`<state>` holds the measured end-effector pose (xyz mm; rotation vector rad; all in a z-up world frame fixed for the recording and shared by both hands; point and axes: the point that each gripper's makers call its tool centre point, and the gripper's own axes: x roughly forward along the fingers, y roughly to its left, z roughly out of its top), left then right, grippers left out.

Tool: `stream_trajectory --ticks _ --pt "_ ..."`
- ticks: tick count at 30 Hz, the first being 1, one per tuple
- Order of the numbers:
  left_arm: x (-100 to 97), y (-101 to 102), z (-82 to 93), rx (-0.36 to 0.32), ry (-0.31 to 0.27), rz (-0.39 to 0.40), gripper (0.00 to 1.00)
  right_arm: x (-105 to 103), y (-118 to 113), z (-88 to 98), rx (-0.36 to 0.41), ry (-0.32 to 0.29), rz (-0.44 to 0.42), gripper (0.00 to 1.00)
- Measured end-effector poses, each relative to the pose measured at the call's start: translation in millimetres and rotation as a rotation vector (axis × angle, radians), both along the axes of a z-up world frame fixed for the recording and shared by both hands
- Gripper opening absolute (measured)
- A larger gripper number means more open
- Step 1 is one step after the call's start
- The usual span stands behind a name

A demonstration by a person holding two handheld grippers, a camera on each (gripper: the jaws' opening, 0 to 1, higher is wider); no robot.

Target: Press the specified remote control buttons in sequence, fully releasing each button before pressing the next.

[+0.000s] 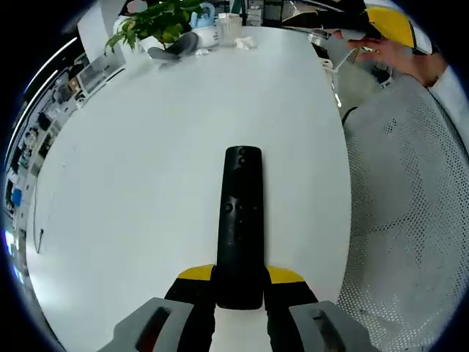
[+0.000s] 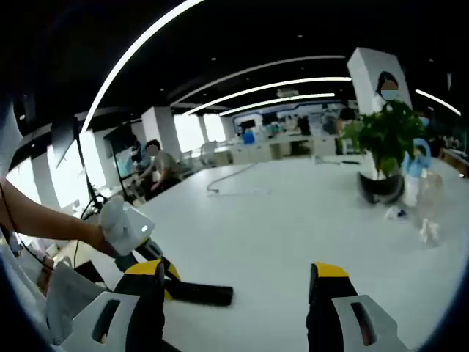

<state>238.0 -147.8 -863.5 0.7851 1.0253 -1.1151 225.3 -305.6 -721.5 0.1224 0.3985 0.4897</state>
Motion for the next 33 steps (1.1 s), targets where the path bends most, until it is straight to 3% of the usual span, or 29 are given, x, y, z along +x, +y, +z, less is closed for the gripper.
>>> stream_trajectory --ticks 12,17,23,28,33 --pt "63.5 7.1 -0.7 0.061 -0.005 -0.031 0.24 1.7 -7.4 -2.1 -0.014 0.001 -0.041 0.74" --pt "79.4 7.2 -1.3 0.068 0.017 -0.035 0.24 2.7 -10.2 -5.1 -0.022 0.014 -0.055 0.73" --pt "103.9 8.7 -0.5 0.113 -0.007 -0.058 0.24 3.0 -9.8 -7.8 -0.032 0.026 -0.054 0.71" --pt "123.3 10.9 -1.3 0.119 0.034 -0.049 0.24 3.6 -11.6 -9.4 -0.035 0.035 -0.064 0.70" --pt "141.2 11.9 -1.8 0.154 0.040 -0.080 0.24 3.5 -13.7 -10.8 -0.037 0.041 -0.072 0.69"
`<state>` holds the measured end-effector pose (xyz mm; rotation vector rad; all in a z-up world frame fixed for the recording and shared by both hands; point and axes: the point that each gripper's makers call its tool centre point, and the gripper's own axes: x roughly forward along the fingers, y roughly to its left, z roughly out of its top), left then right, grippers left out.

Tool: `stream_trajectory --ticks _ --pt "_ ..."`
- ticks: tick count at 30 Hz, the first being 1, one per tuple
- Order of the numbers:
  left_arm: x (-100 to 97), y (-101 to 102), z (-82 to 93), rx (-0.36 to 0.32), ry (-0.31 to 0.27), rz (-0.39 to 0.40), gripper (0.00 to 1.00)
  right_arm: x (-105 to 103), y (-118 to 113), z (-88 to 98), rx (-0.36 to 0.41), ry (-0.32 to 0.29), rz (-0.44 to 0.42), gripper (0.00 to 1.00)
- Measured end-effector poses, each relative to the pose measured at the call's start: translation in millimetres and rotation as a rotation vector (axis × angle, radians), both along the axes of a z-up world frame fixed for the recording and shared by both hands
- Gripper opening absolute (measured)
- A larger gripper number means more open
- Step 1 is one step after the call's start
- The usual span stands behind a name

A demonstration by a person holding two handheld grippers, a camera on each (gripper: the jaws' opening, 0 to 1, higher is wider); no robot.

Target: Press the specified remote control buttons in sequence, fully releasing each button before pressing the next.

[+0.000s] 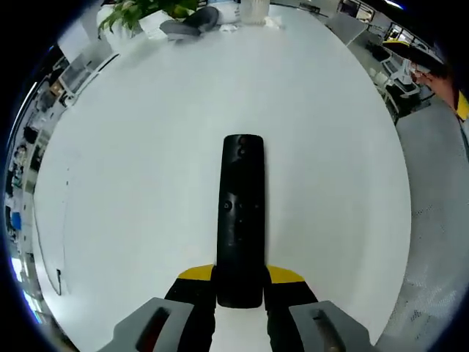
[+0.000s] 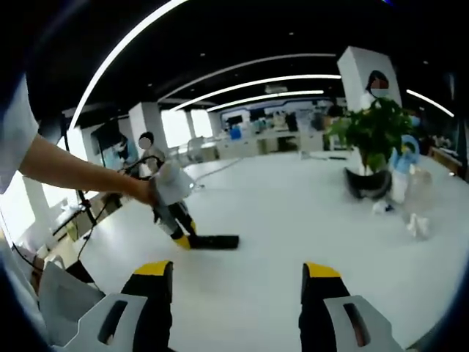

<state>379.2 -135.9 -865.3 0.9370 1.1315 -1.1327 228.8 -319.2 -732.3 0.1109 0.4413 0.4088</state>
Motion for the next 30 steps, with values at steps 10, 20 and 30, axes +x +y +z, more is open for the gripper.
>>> stream_trajectory --ticks 10,20,30 --pt "35.8 2.4 -0.2 0.045 0.009 -0.029 0.24 -0.4 -1.4 -3.3 -0.010 0.017 -0.005 0.68" --pt "73.5 6.4 1.2 0.083 0.012 -0.038 0.24 -0.4 -2.4 -9.2 -0.033 0.041 -0.008 0.66" --pt "111.6 12.7 -0.6 0.126 0.018 -0.056 0.24 -0.6 -5.8 -16.5 -0.053 0.074 -0.026 0.65"
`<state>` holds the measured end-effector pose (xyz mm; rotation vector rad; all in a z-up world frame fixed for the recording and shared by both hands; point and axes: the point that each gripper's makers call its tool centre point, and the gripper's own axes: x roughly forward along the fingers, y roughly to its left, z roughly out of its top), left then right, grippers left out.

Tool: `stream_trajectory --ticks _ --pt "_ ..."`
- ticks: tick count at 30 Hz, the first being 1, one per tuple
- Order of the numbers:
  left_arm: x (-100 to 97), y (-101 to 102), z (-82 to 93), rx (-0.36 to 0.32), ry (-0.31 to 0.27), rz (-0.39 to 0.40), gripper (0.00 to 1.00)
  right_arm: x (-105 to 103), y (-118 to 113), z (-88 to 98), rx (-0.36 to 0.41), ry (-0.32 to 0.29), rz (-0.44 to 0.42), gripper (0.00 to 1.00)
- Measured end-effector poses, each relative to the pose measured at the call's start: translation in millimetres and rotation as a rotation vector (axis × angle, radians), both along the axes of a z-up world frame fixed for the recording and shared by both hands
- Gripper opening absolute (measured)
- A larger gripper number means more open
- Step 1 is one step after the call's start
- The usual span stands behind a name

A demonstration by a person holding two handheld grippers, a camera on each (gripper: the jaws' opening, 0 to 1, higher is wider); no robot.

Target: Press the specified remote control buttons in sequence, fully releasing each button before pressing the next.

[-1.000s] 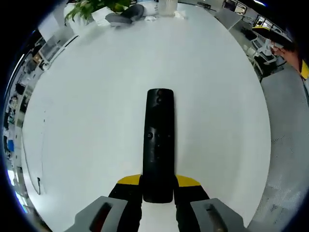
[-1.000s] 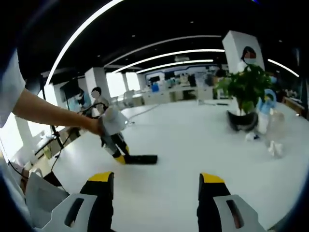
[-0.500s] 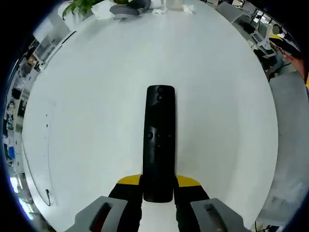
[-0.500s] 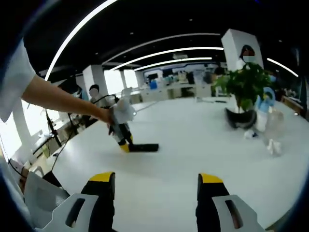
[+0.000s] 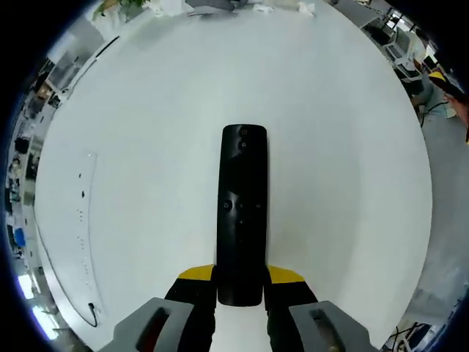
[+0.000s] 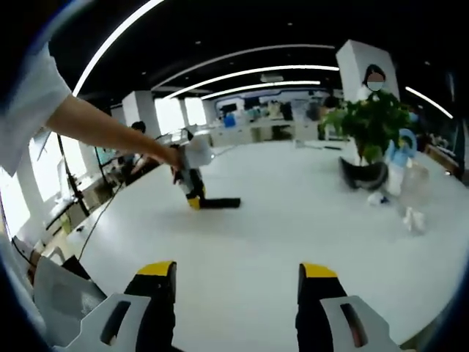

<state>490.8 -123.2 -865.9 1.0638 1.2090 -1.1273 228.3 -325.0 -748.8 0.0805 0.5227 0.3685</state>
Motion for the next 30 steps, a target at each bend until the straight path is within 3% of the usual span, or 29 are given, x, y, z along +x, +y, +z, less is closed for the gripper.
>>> stream_trajectory --ticks 5,8,14,16,17,22,30 --pt "7.8 0.2 1.9 0.019 0.001 0.013 0.24 0.5 -1.2 -0.5 -0.010 0.001 -0.007 0.64" --pt "1.1 -1.0 2.3 0.030 -0.004 0.002 0.24 0.8 -2.3 -1.0 -0.011 0.006 -0.013 0.64" --pt "1.2 -0.6 2.7 -0.009 -0.047 0.042 0.25 0.7 -0.4 0.0 -0.008 0.002 -0.002 0.64" --pt "1.7 -1.7 4.6 -0.021 -0.098 0.010 0.26 0.9 0.1 0.6 -0.005 -0.001 0.001 0.65" --pt "3.9 -1.0 6.1 -0.020 -0.141 0.014 0.28 0.9 0.3 1.0 -0.004 -0.003 0.001 0.65" --pt "7.6 1.6 8.4 -0.027 -0.234 0.049 0.30 1.1 1.1 2.6 0.002 -0.009 0.004 0.66" --pt "18.7 12.1 15.1 -0.073 -0.403 0.217 0.41 0.9 2.3 5.2 0.004 -0.022 0.010 0.66"
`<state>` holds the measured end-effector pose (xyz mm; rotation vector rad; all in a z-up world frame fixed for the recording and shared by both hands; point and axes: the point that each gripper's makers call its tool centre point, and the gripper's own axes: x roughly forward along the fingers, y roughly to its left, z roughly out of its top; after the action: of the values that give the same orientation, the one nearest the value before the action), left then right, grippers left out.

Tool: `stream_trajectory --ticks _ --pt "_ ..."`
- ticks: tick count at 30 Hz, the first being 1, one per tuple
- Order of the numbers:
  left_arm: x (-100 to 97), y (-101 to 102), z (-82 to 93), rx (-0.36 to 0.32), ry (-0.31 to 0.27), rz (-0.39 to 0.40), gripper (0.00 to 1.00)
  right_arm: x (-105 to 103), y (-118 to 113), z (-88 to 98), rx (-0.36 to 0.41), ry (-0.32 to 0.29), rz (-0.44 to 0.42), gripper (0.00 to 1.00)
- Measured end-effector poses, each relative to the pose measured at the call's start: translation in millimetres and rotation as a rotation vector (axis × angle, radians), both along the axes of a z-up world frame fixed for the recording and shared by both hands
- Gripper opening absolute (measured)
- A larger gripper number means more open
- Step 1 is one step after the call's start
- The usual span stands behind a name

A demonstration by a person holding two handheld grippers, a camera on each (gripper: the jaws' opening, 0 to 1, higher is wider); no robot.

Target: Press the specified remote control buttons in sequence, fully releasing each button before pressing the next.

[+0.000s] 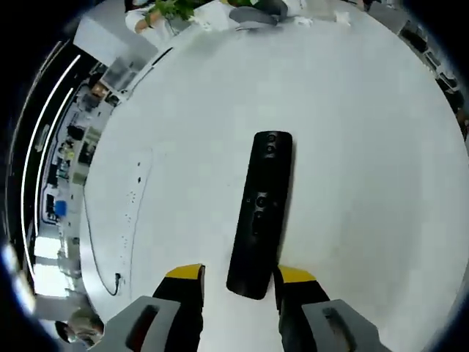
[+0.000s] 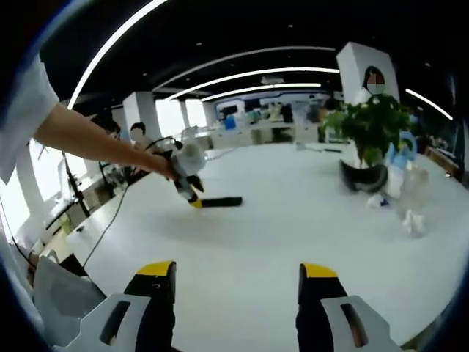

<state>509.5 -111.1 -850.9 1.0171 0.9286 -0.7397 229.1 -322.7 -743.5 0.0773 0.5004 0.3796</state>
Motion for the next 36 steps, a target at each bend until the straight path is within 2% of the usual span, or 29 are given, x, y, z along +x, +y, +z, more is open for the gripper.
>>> stream_trajectory --ticks 3,5,7,11,14,20,23,29,36 --pt "1.1 8.7 2.8 -0.034 -0.031 0.086 0.51 0.1 -0.1 0.0 0.003 0.001 -0.001 0.66" --pt "-1.0 12.1 4.6 -0.053 -0.035 0.113 0.61 0.3 -0.3 0.4 0.004 0.000 -0.002 0.66" --pt "-7.1 14.4 6.0 -0.107 -0.033 0.173 0.73 0.3 -0.1 1.0 0.004 -0.004 -0.001 0.66" --pt "-19.0 18.8 12.4 -0.210 -0.075 0.251 0.79 0.3 0.4 2.2 0.007 -0.010 0.001 0.66" --pt "-38.3 18.5 16.0 -0.317 -0.066 0.339 0.87 0.3 0.6 2.9 0.009 -0.013 0.002 0.66" --pt "-74.0 19.2 32.0 -0.545 -0.088 0.491 0.90 0.0 2.1 0.7 0.007 -0.004 0.011 0.66" --pt "-103.3 24.2 40.8 -0.634 -0.113 0.554 0.91 -0.2 2.9 0.7 0.003 -0.005 0.016 0.66" --pt "-153.1 32.5 48.4 -0.676 -0.151 0.565 0.96 -0.1 3.0 4.0 0.008 -0.023 0.013 0.67" --pt "-180.8 36.1 61.2 -0.738 -0.185 0.610 0.96 -0.5 2.3 4.2 0.005 -0.024 0.011 0.67"
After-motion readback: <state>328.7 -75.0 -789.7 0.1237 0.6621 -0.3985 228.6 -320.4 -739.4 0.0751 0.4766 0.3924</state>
